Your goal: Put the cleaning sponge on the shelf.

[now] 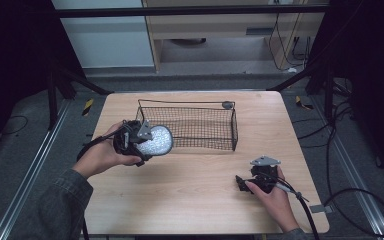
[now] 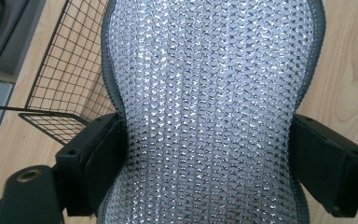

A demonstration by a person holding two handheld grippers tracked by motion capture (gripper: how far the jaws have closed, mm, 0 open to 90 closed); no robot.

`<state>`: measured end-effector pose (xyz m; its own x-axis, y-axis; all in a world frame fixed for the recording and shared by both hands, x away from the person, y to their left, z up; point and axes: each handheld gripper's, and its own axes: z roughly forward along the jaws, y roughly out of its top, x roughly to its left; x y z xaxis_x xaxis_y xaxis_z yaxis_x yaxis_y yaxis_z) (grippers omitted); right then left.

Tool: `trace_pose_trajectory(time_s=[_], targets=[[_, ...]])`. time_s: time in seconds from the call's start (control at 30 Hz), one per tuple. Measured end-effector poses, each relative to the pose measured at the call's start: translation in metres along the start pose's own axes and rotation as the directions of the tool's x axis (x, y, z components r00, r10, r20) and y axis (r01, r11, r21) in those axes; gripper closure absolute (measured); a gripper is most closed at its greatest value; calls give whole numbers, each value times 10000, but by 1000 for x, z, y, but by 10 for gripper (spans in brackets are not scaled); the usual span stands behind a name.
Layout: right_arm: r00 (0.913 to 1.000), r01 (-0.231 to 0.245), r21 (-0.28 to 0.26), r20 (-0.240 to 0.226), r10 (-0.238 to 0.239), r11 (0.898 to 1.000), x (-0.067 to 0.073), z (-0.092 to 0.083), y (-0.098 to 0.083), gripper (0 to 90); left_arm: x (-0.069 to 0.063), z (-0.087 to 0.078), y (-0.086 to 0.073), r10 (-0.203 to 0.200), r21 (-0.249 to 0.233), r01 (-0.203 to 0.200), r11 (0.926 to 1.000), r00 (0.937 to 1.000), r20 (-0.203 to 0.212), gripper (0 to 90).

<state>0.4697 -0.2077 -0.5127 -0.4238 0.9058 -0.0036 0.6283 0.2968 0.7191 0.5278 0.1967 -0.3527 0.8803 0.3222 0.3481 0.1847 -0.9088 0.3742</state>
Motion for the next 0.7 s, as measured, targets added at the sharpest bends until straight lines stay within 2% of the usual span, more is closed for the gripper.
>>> trace_pose_trajectory(time_s=[0.07,0.2,0.3,0.57,0.7], targets=[[10000,24,-4,2,-24,10000,0,0,0,6,2,-1,2,88,-22,-88,10000,9999,48,137],[10000,30,-5,12,-30,10000,0,0,0,5,4,-11,8,274,-410,-278,9988,9996,-105,136],[10000,39,3,22,-39,10000,0,0,0,5,7,-15,12,352,-358,-359,9987,9992,-191,136],[10000,27,-18,21,-27,10000,0,0,0,6,20,-8,20,423,-299,-432,9986,9987,-294,136],[10000,32,-1,12,-32,10000,0,0,0,5,28,-10,25,416,-324,-428,9986,9984,-372,135]])
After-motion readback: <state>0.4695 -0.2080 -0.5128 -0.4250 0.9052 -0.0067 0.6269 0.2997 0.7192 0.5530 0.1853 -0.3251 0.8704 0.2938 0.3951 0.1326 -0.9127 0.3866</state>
